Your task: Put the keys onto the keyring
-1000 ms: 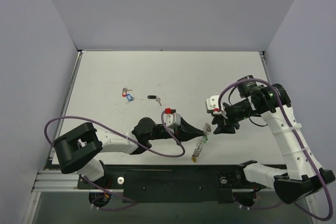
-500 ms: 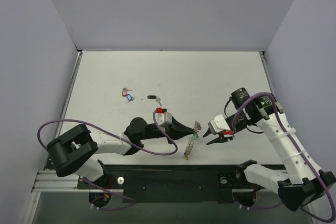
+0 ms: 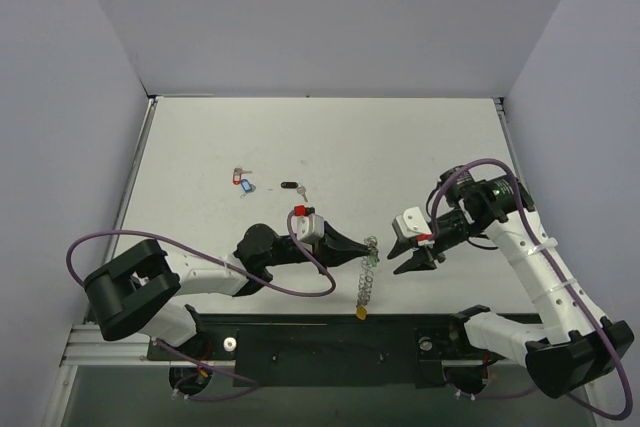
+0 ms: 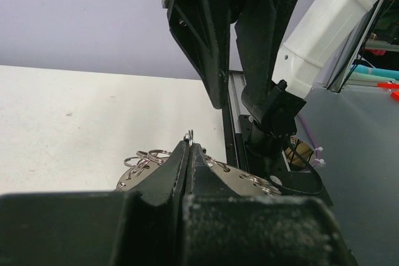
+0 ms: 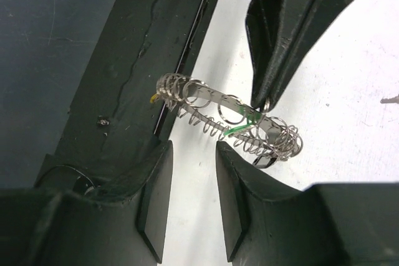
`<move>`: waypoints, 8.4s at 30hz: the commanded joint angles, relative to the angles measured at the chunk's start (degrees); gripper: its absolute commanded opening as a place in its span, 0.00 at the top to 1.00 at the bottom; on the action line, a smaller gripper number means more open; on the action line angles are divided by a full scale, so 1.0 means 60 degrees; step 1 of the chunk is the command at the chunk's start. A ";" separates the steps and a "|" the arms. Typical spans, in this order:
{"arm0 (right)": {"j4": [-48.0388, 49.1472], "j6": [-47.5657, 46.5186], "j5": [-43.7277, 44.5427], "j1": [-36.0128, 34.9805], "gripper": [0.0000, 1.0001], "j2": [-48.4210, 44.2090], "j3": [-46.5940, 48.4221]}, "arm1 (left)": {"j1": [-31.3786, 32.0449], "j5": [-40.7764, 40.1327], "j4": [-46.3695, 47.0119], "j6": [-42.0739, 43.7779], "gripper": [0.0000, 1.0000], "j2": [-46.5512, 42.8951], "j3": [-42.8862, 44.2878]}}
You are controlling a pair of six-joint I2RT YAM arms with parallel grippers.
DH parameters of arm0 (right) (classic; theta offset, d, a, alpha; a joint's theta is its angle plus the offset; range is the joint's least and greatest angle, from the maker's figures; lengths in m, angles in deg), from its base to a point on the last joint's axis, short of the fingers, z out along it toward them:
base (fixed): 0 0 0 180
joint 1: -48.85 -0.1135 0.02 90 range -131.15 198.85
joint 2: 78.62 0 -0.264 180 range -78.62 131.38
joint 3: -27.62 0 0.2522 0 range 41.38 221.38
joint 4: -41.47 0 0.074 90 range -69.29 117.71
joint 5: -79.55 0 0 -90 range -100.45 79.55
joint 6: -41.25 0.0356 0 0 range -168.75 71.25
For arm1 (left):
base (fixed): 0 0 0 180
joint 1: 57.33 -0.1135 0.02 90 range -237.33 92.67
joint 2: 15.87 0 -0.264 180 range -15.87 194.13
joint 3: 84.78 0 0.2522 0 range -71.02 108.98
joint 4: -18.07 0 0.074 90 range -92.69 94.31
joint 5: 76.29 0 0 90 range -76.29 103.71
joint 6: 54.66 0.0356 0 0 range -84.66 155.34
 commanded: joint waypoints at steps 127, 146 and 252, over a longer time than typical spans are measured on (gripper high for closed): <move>0.5935 0.6625 -0.0037 -0.1118 0.74 -0.0924 -0.1485 | -0.0179 0.0380 0.3632 -0.0085 1.00 -0.0823 -0.0146; 0.6623 0.7283 -0.0169 -0.1441 1.00 -0.0836 -0.1705 | -0.0179 0.0248 0.3618 -0.0129 1.00 -0.0808 -0.0161; 0.3577 0.4897 -0.1003 0.0024 0.64 -0.1451 -0.1837 | 0.0466 0.0351 -0.1601 0.3403 1.00 -0.1833 0.0396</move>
